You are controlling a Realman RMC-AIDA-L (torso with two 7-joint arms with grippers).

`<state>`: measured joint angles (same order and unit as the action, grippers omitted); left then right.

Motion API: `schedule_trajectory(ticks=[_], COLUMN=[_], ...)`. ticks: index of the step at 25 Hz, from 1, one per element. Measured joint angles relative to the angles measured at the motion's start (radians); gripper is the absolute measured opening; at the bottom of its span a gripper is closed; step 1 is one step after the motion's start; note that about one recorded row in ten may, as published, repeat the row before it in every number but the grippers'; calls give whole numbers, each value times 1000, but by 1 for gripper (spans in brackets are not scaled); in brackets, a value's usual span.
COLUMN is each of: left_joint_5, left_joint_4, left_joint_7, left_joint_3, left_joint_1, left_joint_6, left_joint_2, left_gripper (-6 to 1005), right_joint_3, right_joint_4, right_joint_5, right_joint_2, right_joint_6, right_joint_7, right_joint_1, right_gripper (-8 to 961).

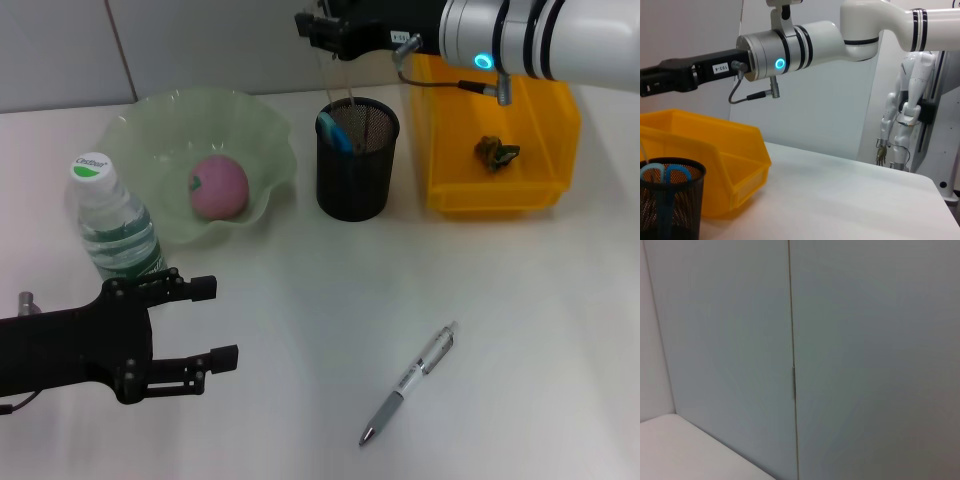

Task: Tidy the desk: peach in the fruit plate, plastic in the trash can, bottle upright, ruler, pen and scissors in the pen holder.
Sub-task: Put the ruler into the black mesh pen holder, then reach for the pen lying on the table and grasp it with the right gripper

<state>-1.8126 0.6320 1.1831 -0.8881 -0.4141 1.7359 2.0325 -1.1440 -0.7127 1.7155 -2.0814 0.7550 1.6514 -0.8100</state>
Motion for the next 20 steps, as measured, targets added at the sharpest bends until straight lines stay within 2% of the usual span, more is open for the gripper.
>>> schedule_trajectory(ticks=[18, 20], left_joint_5=[1, 1], left_joint_4=[0, 0], left_joint_7=[-2, -2], left_joint_3=[2, 2], left_joint_1=[2, 2], left_joint_6=[0, 1], left_joint_2=[0, 0], left_gripper=[828, 828], right_joint_3=[3, 1], right_joint_4=[-20, -32], right_joint_5=[-31, -50], right_joint_2=[-3, -3], right_joint_6=[11, 14], right_joint_7=[-7, -10], right_joint_1=[54, 63], right_gripper=[513, 743])
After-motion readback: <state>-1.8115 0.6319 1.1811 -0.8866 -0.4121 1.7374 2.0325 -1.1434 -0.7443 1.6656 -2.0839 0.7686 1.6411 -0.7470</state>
